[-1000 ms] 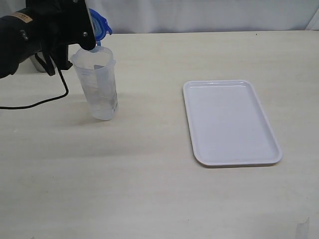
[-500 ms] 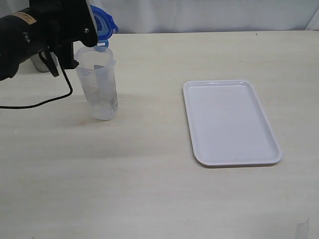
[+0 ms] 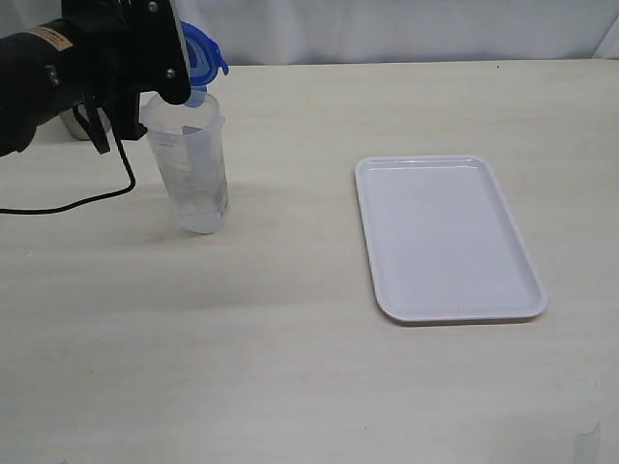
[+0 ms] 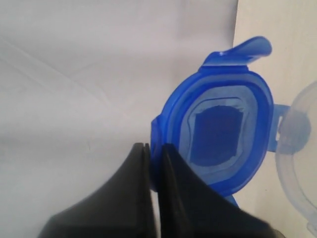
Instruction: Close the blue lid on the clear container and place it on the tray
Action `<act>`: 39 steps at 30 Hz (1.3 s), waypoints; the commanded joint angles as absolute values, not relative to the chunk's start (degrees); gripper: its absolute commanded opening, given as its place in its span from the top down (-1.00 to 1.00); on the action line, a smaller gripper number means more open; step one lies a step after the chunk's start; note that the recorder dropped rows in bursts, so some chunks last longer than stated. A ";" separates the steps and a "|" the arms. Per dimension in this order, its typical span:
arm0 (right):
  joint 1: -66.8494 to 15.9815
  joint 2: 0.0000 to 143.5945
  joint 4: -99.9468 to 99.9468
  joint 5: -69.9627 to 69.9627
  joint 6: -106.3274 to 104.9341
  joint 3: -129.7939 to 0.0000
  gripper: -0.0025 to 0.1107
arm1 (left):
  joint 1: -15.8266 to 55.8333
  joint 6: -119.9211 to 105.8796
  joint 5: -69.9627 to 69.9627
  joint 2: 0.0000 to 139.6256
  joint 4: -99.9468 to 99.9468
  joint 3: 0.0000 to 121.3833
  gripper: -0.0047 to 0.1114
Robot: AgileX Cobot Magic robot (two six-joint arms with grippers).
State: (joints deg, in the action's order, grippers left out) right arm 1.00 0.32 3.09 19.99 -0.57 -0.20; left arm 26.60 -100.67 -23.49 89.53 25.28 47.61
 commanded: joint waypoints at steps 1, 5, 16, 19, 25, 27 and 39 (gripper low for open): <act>1.19 0.00 3.19 19.80 -0.80 0.00 0.88 | 26.74 -100.65 -24.25 89.16 26.22 47.50 0.92; 1.19 0.00 3.19 19.80 -0.80 0.00 0.88 | 26.74 -100.65 -24.59 89.16 26.19 47.50 0.92; 1.19 0.00 3.19 19.80 -0.80 0.00 0.88 | 26.74 -100.65 -24.65 88.44 26.62 47.50 0.92; 1.19 0.00 3.19 19.80 -0.80 0.00 0.88 | 26.74 -100.65 -24.27 87.17 27.12 47.50 0.92; 1.19 0.00 3.19 19.80 -0.80 0.00 0.88 | 26.74 -100.65 -20.91 86.25 28.16 47.50 0.92; 1.19 0.00 3.19 19.80 -0.80 0.00 0.88 | 26.74 -100.65 -19.59 86.25 28.16 47.50 0.92; 1.19 0.00 3.19 19.80 -0.80 0.00 0.88 | 26.74 -100.65 -18.70 85.19 29.59 47.46 0.92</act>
State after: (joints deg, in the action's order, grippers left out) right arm 1.00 0.32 3.09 19.99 -0.57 -0.20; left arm 26.60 -100.67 -18.67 86.38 28.68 47.61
